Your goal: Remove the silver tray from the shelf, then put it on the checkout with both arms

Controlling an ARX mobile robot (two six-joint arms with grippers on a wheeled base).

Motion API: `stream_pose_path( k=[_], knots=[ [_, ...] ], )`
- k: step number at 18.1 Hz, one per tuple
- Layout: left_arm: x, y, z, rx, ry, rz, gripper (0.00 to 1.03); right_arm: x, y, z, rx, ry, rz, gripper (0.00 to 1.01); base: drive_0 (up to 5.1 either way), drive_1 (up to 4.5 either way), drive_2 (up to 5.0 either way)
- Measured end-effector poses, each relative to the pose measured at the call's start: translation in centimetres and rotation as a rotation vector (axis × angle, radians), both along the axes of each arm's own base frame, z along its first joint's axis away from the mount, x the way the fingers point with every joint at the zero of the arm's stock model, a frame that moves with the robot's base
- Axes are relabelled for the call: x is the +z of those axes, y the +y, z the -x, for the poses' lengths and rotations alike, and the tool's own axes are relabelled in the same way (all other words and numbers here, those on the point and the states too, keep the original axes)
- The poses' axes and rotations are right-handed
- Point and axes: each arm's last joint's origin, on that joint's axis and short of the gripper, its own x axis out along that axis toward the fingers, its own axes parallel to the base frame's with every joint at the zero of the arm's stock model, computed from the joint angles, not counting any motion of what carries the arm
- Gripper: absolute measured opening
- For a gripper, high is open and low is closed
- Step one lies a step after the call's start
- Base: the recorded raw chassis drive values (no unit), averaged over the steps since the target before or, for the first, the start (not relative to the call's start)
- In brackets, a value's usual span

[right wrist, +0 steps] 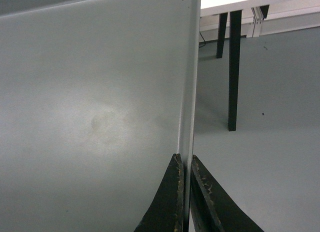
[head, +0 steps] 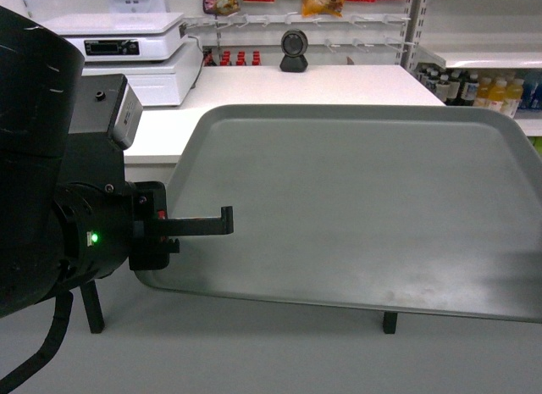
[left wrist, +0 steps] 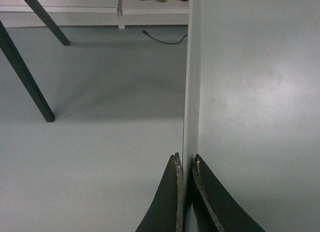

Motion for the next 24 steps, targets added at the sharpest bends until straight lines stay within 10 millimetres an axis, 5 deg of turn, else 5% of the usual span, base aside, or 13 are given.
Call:
stream_pose_path(
  k=[24],
  knots=[
    [-0.02, 0.05, -0.02, 0.002, 0.001, -0.001, 0.03, 0.04, 0.01, -0.03, 0.000, -0.005, 0.000, 0.03, 0.0, 3.95, -3.9]
  ],
)
